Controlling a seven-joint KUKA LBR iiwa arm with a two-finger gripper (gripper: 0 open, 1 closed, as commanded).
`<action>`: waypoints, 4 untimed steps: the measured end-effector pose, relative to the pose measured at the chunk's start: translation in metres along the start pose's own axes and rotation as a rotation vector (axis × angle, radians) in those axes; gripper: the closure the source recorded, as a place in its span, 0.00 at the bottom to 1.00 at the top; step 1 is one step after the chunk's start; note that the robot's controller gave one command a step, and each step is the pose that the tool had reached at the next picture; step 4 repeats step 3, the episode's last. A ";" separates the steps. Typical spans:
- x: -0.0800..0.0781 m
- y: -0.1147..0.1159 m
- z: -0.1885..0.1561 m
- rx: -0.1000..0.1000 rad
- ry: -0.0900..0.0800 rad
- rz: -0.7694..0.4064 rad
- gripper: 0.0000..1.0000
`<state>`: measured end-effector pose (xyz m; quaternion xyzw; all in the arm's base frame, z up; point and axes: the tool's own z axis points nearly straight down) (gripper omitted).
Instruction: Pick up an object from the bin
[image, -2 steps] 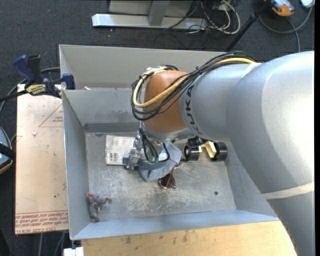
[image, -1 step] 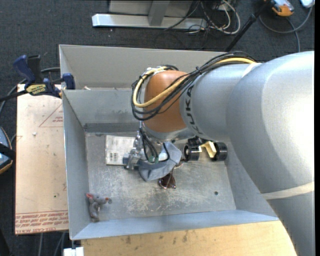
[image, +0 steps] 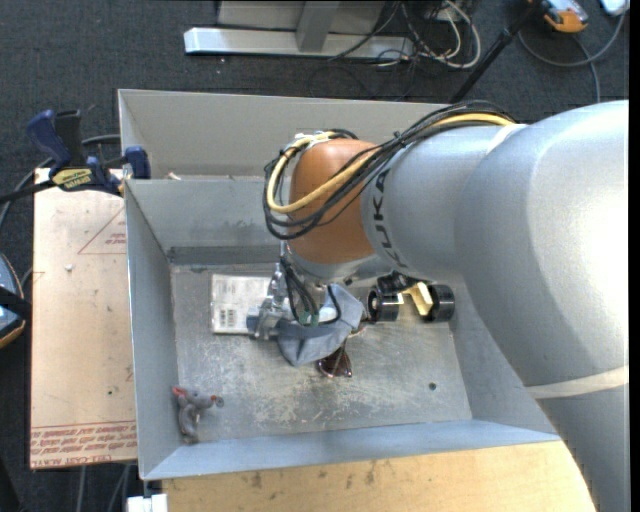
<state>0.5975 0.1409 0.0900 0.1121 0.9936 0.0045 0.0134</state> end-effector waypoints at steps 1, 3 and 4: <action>0.002 -0.001 -0.017 0.007 0.017 -0.001 1.00; 0.003 0.000 -0.040 0.010 0.024 -0.001 1.00; 0.003 0.000 -0.040 0.010 0.024 -0.001 1.00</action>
Offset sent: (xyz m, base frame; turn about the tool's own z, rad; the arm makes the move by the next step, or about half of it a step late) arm 0.0000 -0.0001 0.0016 -0.0002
